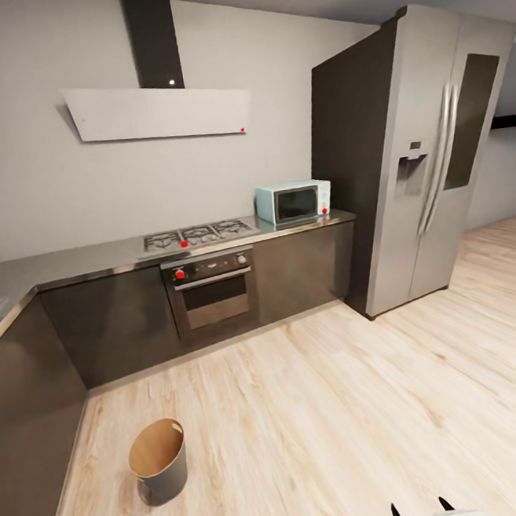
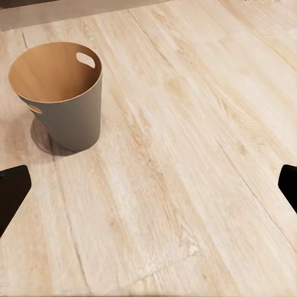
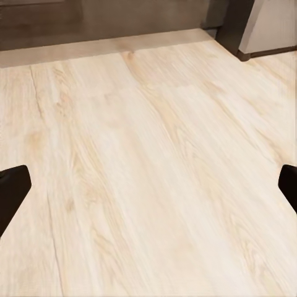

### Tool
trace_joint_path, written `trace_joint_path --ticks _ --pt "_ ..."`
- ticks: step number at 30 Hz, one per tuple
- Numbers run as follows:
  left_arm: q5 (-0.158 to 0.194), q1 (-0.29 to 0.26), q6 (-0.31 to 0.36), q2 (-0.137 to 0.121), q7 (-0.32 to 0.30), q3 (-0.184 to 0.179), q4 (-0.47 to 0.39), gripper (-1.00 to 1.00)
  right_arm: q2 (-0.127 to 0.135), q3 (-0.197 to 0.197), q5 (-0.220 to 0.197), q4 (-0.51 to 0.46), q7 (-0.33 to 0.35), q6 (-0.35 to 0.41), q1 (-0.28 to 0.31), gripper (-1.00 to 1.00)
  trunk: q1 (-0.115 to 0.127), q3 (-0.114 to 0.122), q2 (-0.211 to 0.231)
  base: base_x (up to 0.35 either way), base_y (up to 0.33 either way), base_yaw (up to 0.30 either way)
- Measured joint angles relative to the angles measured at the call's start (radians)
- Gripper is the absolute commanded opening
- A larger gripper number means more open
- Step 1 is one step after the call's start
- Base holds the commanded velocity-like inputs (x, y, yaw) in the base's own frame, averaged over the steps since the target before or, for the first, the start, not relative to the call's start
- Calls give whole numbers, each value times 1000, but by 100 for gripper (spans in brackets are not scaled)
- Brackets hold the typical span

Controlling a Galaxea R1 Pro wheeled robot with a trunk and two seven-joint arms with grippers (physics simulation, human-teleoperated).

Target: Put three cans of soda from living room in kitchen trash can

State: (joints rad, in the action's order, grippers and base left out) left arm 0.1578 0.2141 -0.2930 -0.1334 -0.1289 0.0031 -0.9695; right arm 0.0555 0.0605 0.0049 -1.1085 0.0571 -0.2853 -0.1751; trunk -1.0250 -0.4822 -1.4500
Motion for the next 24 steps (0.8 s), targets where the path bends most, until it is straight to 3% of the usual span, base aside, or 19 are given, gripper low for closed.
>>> trace_joint_path --ticks 24 --pt "-2 0 -1 1 0 0 0 100 -9 -1 3 2 -33 -2 0 100 0 0 0 0 0 254"
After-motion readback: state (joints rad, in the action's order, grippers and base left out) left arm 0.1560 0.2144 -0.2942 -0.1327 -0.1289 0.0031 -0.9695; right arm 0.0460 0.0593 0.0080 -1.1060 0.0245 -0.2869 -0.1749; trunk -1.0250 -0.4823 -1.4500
